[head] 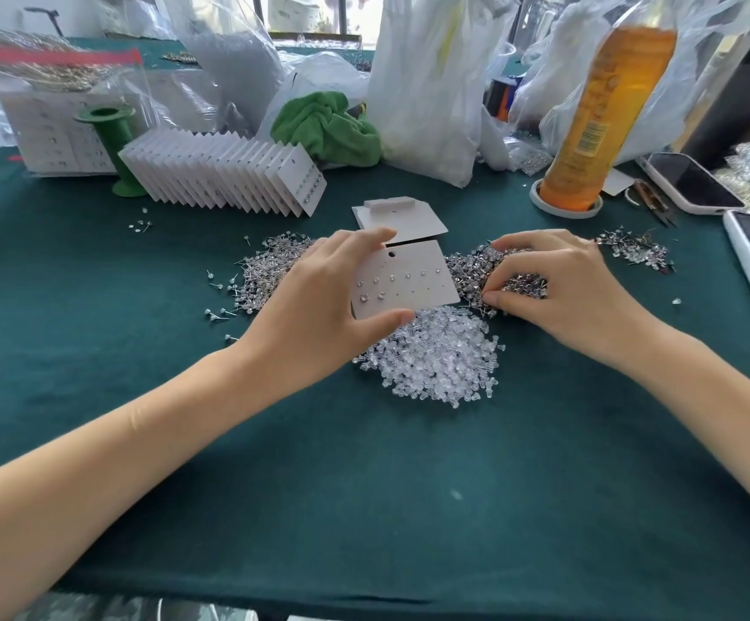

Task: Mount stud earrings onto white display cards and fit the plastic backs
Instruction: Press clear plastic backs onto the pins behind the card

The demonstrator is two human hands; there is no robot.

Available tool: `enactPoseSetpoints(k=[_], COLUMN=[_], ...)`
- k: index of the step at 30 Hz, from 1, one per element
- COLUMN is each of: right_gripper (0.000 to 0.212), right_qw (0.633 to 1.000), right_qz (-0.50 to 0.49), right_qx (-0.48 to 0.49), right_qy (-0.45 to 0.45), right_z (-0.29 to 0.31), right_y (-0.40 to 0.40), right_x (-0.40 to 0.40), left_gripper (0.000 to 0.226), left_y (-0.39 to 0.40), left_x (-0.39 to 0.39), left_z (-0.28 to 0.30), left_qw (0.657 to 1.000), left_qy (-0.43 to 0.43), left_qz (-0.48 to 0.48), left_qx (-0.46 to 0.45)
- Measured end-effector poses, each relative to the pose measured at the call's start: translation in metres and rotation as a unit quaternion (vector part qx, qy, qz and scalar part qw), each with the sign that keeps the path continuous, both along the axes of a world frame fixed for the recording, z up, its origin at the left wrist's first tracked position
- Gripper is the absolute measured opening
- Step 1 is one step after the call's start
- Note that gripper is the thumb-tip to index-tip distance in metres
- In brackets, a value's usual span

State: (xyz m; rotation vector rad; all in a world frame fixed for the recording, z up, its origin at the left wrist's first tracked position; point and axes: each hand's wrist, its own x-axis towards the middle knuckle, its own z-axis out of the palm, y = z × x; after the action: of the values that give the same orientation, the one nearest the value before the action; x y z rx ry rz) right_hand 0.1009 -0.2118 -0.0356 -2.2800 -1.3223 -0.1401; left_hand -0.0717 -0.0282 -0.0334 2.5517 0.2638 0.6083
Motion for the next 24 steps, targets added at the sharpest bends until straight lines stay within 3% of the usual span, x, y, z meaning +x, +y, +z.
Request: enactPoseSetpoints(k=[4, 14, 24], right_gripper=[0.004, 0.005, 0.019], right_qw=[1.000, 0.998, 0.993], right_qz=[0.007, 0.041, 0.066], right_qx=[0.005, -0.003, -0.096], right_qy=[-0.016, 0.044, 0.027], right_z=[-0.001, 0.017, 0.015], right_y=[0.001, -0.008, -0.009], right_x=[0.001, 0.003, 0.002], left_gripper=[0.074, 0.073, 0.073], left_y=[0.000, -0.001, -0.002], left_x=[0.000, -0.002, -0.003], left_z=[0.001, 0.002, 0.002], left_qw=[1.000, 1.000, 1.000], left_qy=[0.007, 0.007, 0.015], left_qz=[-0.001, -0.006, -0.012], left_qx=[0.005, -0.001, -0.001])
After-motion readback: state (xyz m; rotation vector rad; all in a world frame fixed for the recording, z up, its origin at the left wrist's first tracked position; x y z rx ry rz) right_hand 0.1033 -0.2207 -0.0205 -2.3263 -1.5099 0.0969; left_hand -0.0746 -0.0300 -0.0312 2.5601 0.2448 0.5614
